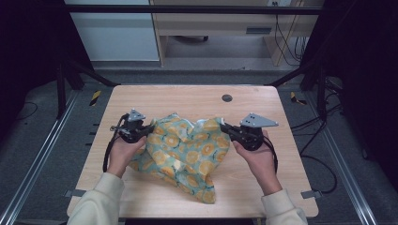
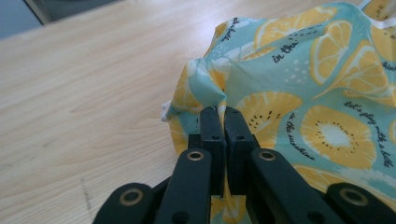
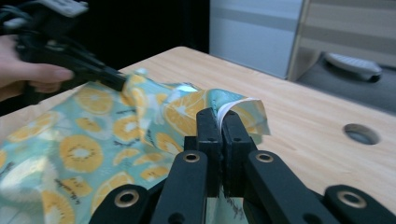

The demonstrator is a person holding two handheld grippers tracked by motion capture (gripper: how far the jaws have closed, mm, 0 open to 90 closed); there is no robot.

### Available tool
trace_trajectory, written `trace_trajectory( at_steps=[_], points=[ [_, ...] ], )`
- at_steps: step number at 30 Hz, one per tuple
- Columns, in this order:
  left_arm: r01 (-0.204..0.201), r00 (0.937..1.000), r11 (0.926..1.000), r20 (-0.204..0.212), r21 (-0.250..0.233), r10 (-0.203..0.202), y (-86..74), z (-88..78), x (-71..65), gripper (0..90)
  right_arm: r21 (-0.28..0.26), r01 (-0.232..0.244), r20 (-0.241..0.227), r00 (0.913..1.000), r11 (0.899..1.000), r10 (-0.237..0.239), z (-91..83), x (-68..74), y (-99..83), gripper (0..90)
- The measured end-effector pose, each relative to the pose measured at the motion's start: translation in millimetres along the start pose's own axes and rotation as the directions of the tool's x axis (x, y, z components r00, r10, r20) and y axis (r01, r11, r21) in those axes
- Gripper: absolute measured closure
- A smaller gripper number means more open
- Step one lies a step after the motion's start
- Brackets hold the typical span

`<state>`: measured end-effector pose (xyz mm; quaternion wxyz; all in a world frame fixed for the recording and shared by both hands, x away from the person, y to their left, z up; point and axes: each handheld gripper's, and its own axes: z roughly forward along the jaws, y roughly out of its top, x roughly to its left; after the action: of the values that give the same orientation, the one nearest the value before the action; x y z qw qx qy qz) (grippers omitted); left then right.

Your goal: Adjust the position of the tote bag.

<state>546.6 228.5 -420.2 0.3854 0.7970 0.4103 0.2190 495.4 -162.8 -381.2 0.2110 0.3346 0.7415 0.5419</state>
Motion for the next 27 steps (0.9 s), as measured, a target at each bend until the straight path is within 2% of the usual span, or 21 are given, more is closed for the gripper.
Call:
trace_trajectory(
  at_steps=[4,7,12,16,21,25,27],
  points=[
    [0.001,0.9996,0.9990,-0.029,-0.044,-0.002,-2.2,-14.2,0.7,89.4,-0.008,0.015,0.024,0.9996,1.000,-0.015,-8.8,0.9,6.7,89.2],
    [0.015,0.9987,0.9973,-0.048,-0.072,-0.019,-4.2,-23.3,2.4,89.8,-0.017,0.022,0.050,0.9985,1.000,-0.021,-16.2,1.3,9.2,89.3],
    [0.015,0.9991,0.9937,-0.037,-0.111,-0.019,-3.6,-31.4,3.8,90.0,-0.020,0.014,0.061,0.9981,1.000,-0.012,-24.5,-1.8,7.0,89.5],
    [-0.021,0.9996,0.9917,-0.023,-0.127,0.018,-5.2,-38.2,7.6,90.0,-0.027,0.006,0.067,0.9977,1.000,-0.004,-22.6,-6.2,4.3,89.6],
    [0.024,0.9997,0.9845,0.003,-0.173,-0.024,-8.5,-45.2,15.7,90.0,-0.071,-0.011,0.061,0.9980,0.997,0.016,-17.9,-8.6,2.1,89.6],
    [0.038,0.9991,0.9787,0.024,-0.202,-0.034,-6.8,-46.6,16.5,90.0,-0.054,-0.014,0.071,0.9973,0.998,0.018,-15.2,-14.1,-1.0,89.6],
    [0.022,0.9994,0.9799,0.031,-0.198,-0.016,-5.4,-45.5,16.2,90.0,-0.057,-0.021,0.075,0.9969,0.998,0.025,-15.4,-18.6,-1.9,89.6]
  ],
)
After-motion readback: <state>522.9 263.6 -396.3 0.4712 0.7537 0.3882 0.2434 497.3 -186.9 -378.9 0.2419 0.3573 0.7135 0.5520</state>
